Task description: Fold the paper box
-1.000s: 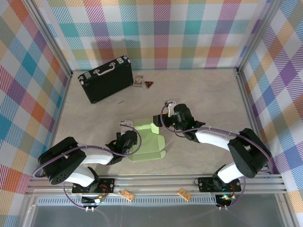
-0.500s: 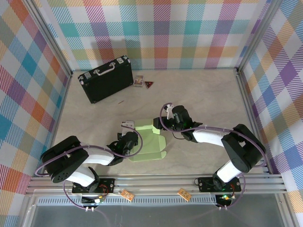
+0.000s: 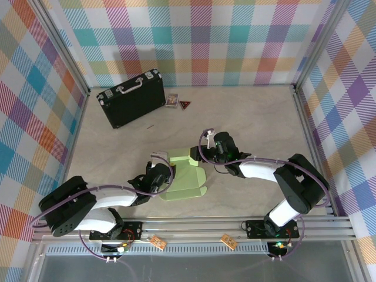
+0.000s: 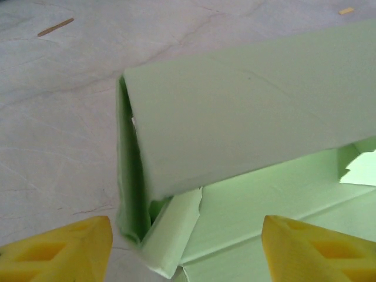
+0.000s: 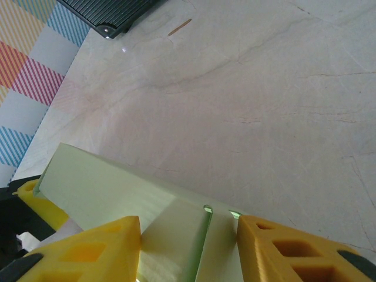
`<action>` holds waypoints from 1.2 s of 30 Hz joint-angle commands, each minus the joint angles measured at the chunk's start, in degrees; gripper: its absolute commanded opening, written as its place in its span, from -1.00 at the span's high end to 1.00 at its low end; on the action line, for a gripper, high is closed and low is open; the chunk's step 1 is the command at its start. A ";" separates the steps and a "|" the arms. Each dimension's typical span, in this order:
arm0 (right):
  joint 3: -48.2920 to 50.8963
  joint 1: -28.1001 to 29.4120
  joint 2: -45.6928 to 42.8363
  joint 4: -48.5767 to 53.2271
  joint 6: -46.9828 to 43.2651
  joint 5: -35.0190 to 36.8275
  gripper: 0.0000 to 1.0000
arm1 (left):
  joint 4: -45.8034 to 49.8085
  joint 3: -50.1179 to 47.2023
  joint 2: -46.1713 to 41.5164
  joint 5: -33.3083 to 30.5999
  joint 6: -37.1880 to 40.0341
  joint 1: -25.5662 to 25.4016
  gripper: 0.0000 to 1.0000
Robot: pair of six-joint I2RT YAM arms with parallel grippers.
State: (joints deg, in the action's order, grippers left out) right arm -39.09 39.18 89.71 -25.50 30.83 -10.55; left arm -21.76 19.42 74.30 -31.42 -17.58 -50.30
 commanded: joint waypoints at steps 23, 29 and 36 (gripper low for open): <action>1.86 0.20 1.22 0.90 -2.00 1.10 0.08 | -9.40 -1.44 6.67 0.65 -2.98 7.03 -0.06; 2.06 0.17 0.96 1.16 -2.35 1.20 0.08 | -20.43 -3.78 11.14 0.28 -0.19 7.05 0.01; 1.78 0.20 1.25 1.24 -2.18 0.89 0.08 | -23.87 -5.07 8.18 0.59 3.44 7.08 -0.01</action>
State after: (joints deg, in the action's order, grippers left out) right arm -38.57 39.18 89.86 -26.92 29.56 -9.91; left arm -40.75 15.16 83.92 -30.06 -16.60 -43.66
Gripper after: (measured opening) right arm 0.460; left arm 0.502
